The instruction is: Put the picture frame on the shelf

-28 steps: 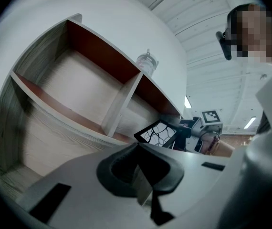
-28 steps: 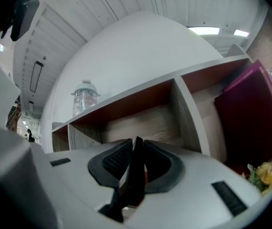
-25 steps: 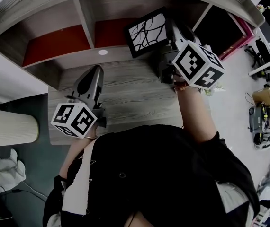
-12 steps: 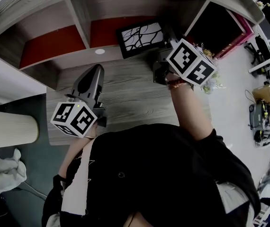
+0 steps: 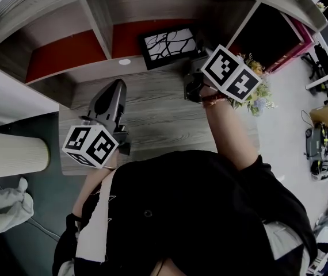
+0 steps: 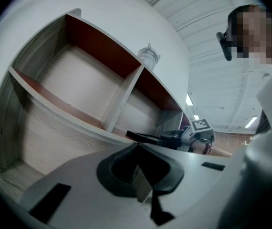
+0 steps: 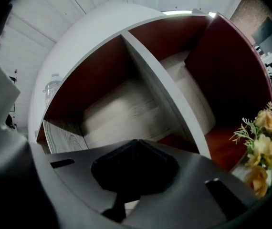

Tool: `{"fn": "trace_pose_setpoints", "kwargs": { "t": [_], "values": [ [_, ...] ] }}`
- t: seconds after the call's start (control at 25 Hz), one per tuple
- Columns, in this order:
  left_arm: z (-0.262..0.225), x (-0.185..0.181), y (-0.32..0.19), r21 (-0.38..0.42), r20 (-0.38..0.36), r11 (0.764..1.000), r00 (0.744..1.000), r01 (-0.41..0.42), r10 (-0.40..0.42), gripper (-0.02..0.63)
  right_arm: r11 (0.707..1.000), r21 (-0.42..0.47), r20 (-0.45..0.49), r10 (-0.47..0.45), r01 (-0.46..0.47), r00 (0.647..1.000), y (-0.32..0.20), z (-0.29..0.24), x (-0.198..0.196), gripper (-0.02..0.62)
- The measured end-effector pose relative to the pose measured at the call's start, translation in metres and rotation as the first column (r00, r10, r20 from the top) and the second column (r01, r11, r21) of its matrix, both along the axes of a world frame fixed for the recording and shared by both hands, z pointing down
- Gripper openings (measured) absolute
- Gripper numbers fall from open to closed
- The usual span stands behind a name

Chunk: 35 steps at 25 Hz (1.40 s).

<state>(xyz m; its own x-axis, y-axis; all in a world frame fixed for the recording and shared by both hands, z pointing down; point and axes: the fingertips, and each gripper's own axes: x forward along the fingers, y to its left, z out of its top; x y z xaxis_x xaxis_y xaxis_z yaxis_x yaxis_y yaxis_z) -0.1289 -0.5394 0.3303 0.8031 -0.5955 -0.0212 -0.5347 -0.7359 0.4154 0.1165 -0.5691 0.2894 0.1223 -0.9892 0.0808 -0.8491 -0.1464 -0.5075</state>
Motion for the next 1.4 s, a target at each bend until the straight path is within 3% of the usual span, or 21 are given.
{"fn": "trace_pose_setpoints", "kwargs": {
  "t": [0.32, 0.64, 0.84, 1.2, 1.4],
  "values": [
    [0.012, 0.004, -0.002, -0.016, -0.005, 1.000, 1.000, 0.015, -0.015, 0.011, 1.000, -0.025, -0.024, -0.002, 0.001, 1.000, -0.009, 0.001, 0.000, 0.009],
    [0.011, 0.002, -0.005, -0.018, -0.011, 1.000, 1.000, 0.024, -0.024, 0.011, 0.996, -0.054, -0.052, 0.074, -0.076, 0.996, -0.006, 0.008, -0.006, 0.009],
    [0.011, 0.008, -0.002, -0.023, -0.013, 0.999, 0.999, 0.031, -0.032, 0.011, 0.995, -0.067, -0.064, 0.067, -0.072, 0.996, -0.004, 0.011, -0.007, 0.009],
    [0.000, -0.034, -0.012, -0.026, -0.025, 0.999, 0.999, 0.034, -0.035, 0.011, 0.998, -0.061, -0.088, 0.022, -0.027, 0.996, -0.019, -0.005, -0.073, 0.009],
    [0.008, -0.033, -0.013, -0.029, -0.029, 0.999, 0.999, 0.045, -0.046, 0.011, 0.999, -0.052, -0.101, -0.003, -0.003, 0.995, -0.023, -0.001, -0.077, 0.009]
  ]
}}
